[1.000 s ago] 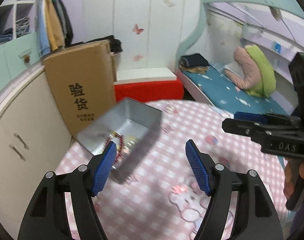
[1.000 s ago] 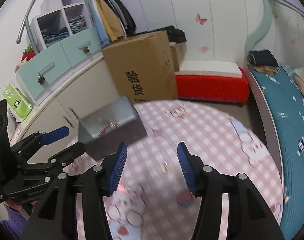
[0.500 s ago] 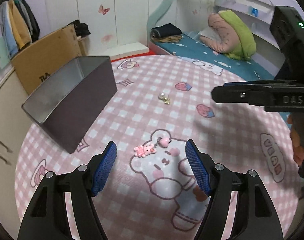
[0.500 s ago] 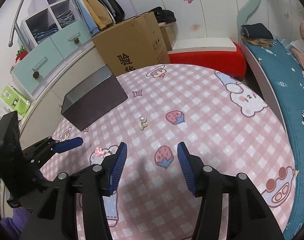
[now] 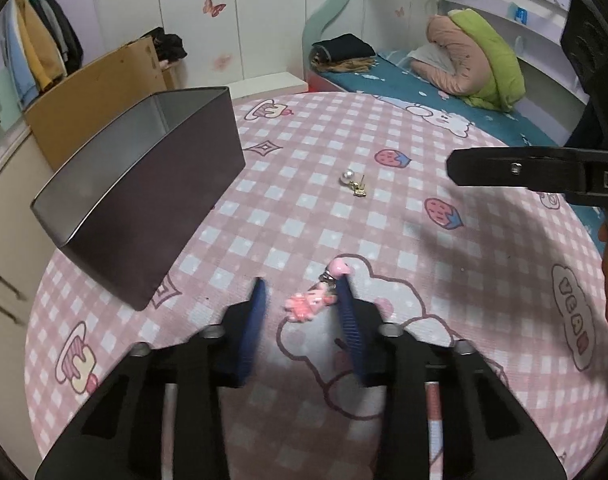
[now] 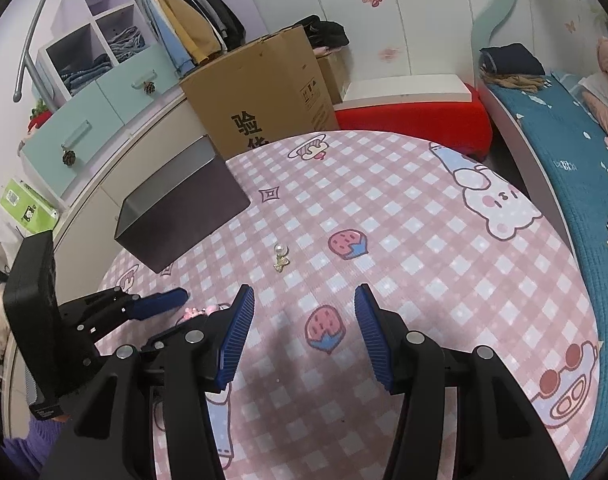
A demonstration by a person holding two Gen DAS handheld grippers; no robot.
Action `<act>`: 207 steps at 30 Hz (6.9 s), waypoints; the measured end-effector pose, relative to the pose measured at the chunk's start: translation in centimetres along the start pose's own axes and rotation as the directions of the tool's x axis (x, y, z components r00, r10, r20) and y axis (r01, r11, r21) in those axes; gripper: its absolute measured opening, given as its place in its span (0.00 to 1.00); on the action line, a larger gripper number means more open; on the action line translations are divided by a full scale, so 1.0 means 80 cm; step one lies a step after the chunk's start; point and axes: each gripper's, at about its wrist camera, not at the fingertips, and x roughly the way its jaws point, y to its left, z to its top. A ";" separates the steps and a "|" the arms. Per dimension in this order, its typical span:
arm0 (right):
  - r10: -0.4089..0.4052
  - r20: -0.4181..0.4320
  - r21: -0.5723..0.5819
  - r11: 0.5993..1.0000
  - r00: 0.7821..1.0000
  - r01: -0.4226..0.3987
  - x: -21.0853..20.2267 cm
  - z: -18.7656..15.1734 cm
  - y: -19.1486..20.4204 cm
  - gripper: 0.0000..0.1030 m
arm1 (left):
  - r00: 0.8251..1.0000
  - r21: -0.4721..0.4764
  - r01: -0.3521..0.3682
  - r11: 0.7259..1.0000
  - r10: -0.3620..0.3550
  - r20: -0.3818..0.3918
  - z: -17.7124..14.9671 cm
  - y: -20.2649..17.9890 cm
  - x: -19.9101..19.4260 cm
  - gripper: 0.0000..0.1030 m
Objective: Organize jewelry
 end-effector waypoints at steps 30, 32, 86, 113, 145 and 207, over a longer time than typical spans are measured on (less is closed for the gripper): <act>-0.204 -0.029 -0.264 0.946 0.978 0.190 0.094 0.017 0.075 0.20 | 0.997 -0.200 -0.045 0.979 0.057 0.054 0.000 0.063 -0.035 0.26; -0.200 -0.036 -0.264 0.947 0.979 0.184 0.093 0.017 0.075 0.12 | 0.997 -0.209 -0.041 0.977 0.054 0.055 0.000 0.065 -0.035 0.26; 0.081 -0.084 -0.165 0.982 0.993 -0.094 0.127 0.123 0.176 0.12 | 0.999 -0.327 0.041 0.944 -0.033 0.030 0.073 0.188 -0.029 0.28; 0.050 0.017 -0.152 0.987 0.999 -0.046 0.045 0.107 0.162 0.39 | 0.988 -0.340 -0.024 0.940 0.075 0.138 0.067 0.171 -0.113 0.68; -0.125 0.562 -0.163 0.952 0.818 0.257 -0.284 -0.093 0.202 0.92 | 0.786 -0.242 -0.182 0.953 0.289 0.547 -0.056 -0.039 -0.388 0.87; -0.174 0.647 -0.109 0.943 0.743 0.316 -0.326 -0.134 0.205 0.94 | 0.669 -0.270 -0.233 0.934 0.356 0.653 -0.087 -0.070 -0.421 0.87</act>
